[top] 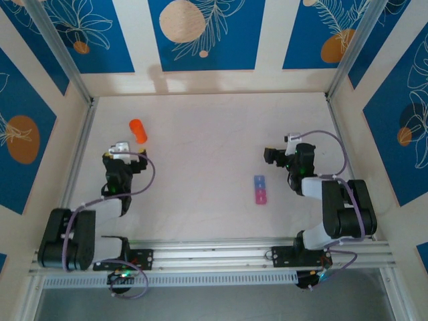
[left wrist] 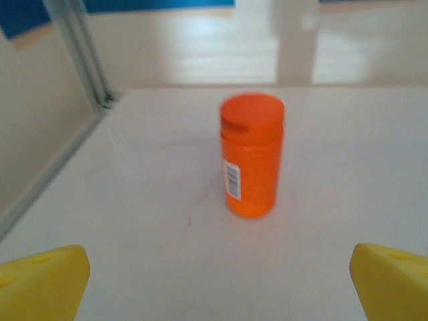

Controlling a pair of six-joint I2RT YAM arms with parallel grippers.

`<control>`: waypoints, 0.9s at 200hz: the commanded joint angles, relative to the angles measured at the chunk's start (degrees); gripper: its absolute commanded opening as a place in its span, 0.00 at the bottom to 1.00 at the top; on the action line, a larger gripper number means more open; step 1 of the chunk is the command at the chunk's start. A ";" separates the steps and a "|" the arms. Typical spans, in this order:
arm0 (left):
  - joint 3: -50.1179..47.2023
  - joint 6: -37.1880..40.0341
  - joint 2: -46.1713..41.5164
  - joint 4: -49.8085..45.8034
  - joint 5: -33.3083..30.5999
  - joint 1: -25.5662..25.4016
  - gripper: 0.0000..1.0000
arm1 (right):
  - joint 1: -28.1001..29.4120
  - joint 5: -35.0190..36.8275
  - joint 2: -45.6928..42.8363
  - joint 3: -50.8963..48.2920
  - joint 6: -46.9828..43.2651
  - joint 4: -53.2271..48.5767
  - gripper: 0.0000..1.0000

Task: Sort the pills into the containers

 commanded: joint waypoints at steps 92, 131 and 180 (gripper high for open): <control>23.25 -22.21 -5.04 -46.60 -5.54 -0.10 1.00 | 14.20 11.98 -14.67 18.76 9.74 -37.90 0.99; 39.33 -20.91 7.75 -60.14 -0.56 0.08 1.00 | 22.94 -1.63 -25.55 9.33 7.10 -29.59 0.99; 50.23 -22.28 21.10 -64.61 4.15 0.17 1.00 | 29.59 -16.89 -32.53 2.30 2.58 -16.29 0.99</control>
